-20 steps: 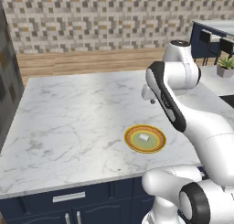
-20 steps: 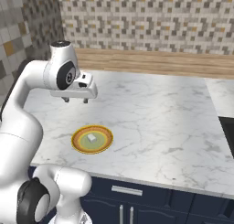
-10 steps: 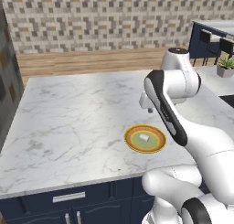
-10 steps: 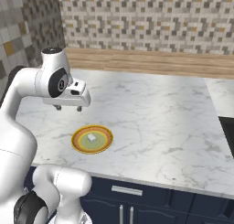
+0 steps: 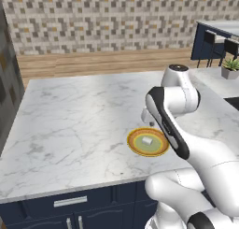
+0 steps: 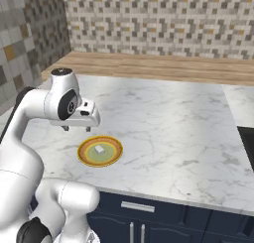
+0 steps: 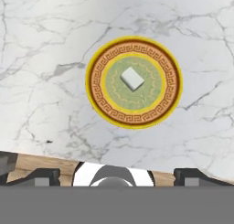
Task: Pick up the marshmallow and place it in the cup of hot chocolate on the dining counter.
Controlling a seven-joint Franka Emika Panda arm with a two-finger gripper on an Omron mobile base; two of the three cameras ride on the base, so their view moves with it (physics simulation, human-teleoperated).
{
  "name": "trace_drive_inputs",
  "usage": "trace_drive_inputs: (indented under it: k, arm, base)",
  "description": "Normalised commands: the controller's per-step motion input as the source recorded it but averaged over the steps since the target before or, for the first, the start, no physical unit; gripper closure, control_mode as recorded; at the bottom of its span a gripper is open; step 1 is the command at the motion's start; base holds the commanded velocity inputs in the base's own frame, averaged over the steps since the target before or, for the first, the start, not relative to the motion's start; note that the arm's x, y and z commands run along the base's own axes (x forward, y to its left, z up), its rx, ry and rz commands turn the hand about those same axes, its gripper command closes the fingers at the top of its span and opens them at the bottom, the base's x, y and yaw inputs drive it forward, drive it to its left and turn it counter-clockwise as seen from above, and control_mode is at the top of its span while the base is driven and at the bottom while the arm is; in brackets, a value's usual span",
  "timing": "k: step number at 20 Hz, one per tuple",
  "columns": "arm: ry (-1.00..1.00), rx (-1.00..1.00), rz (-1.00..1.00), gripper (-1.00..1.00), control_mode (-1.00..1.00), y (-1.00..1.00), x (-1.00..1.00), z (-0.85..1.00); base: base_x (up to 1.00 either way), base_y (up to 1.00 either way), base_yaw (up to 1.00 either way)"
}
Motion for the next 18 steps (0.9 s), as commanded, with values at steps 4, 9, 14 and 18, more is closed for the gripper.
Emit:
trace_drive_inputs:
  k: [4, 9, 14, 18]
  arm:
    - [0.04, 0.0, 0.02, -1.0, -1.0, -0.01, 0.14, -0.47]
    - [0.01, 0.0, 0.03, -1.0, -1.0, -0.03, 0.34, -0.43]
    - [0.0, 0.0, 0.0, -1.0, -1.0, -0.13, 0.34, -0.26]
    - [0.0, 0.0, 0.0, -1.0, -1.0, -0.04, 0.26, -0.43]
  base:
    - [0.0, 0.0, 0.0]
    - [0.0, 0.0, 0.0]
    - [0.0, 0.0, 0.0]
    - [0.0, 0.0, 0.0]
